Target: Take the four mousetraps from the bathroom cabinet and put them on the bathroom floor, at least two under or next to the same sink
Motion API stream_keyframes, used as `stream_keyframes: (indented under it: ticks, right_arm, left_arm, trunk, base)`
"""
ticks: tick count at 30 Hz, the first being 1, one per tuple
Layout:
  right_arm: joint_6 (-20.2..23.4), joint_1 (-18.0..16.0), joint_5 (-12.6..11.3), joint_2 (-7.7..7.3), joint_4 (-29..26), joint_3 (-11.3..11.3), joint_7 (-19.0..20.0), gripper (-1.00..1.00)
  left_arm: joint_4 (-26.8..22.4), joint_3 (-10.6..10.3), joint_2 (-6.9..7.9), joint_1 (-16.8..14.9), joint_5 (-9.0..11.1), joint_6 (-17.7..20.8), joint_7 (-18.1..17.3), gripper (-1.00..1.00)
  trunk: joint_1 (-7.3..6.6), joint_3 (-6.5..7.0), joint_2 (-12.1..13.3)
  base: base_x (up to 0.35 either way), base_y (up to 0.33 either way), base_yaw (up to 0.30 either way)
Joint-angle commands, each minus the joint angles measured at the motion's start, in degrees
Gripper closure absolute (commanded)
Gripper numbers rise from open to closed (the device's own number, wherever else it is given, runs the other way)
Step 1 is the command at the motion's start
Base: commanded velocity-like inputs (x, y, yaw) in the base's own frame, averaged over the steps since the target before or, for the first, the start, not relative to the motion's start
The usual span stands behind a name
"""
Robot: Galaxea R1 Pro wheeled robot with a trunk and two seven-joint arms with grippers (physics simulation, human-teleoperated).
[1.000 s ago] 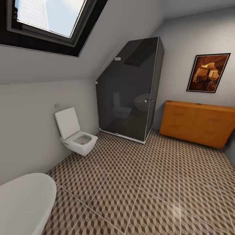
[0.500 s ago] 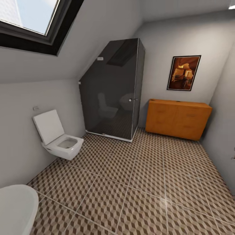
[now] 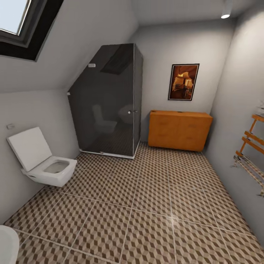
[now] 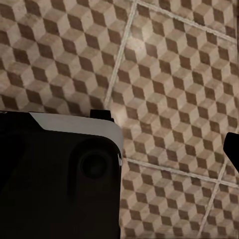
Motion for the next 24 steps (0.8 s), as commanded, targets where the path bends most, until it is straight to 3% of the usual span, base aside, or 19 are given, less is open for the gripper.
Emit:
stream_keyframes:
  ticks: [1, 24]
  right_arm:
    - [-0.24, -0.09, -0.07, 0.03, 0.19, 0.42, -0.27, -1.00]
    - [-0.24, -0.09, -0.07, 0.08, 0.18, 0.42, -0.26, -1.00]
  left_arm:
    - [0.01, -0.50, -0.02, -0.01, 0.44, -0.15, 0.20, -1.00]
    - [0.01, -0.50, -0.05, 0.00, 0.44, -0.15, 0.20, -1.00]
  trunk:
    - [0.00, -0.07, -0.05]
    - [0.00, -0.07, -0.05]
  base:
    - [0.000, 0.000, -0.299]
    - [0.000, 0.000, -0.299]
